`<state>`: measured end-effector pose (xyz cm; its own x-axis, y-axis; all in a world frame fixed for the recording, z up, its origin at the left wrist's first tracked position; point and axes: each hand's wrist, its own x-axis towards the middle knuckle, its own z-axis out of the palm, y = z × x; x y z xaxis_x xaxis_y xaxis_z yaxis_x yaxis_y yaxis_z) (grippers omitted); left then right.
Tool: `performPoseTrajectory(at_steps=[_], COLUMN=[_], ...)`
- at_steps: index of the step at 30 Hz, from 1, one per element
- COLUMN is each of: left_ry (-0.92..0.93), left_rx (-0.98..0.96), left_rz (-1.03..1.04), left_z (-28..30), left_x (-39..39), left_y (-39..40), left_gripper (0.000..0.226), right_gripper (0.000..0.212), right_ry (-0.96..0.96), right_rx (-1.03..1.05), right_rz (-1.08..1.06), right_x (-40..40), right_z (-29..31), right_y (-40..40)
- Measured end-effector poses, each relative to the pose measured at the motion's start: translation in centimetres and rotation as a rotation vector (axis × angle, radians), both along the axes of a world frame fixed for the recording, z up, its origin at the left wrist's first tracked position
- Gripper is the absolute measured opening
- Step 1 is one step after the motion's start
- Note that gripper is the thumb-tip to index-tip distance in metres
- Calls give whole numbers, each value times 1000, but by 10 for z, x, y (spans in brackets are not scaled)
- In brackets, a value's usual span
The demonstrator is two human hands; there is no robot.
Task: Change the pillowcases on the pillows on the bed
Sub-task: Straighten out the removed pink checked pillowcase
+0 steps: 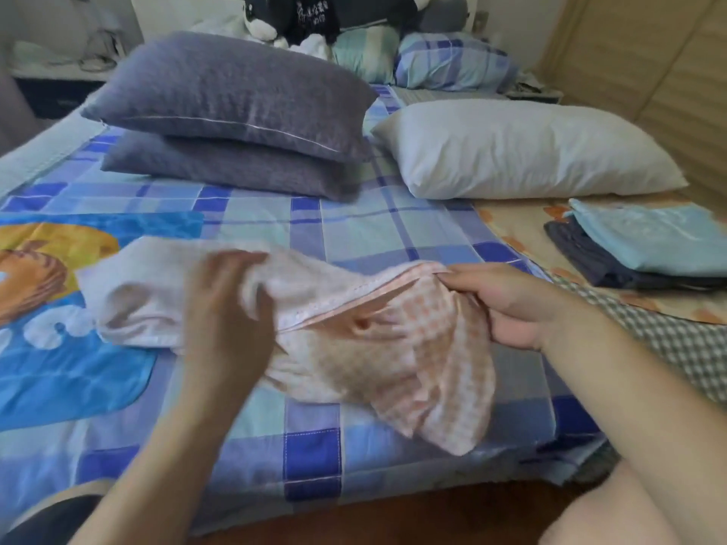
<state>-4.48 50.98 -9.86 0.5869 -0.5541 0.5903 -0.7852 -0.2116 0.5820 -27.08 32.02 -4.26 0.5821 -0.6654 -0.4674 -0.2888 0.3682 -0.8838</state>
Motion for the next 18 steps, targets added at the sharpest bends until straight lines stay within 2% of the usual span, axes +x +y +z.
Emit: performPoseTrajectory(at_steps=[1, 3, 6, 8, 11, 12, 14, 17, 18], left_ry=[50, 215, 453, 377, 291, 328, 351, 62, -27], left_rx=[-12, -8, 10, 52, 19, -12, -78, -97, -90], left_rz=[-157, -320, -422, -459, -442, -415, -395, -498, -536], left_z=[1, 0, -12, -19, -22, -19, -13, -3, -4], left_x=[-27, -66, -79, -75, -68, -68, -70, -72, -73], left_y=[-5, -13, -14, -9, -7, -6, -3, 3, 4], left_gripper=[27, 21, 40, 50, 29, 20, 11, 7, 5], right_gripper=[33, 35, 34, 34, 33, 31, 19, 16, 15], right_ry=[-27, -83, -151, -175, -199, -147, 42, 333, 376], right_rx=[40, 111, 159, 174, 172, 92, -210, -764, -940], right_rz=[28, 87, 126, 145, 228, 243, 183, -45, -126], right_x=[3, 5, 3, 0, -2, -2, 1, 1, 2], right_z=[-1, -2, -3, -4, 0, 1, -1, -14, -13], right_y=[3, 7, 15, 20, 26, 28, 27, 21, 22])
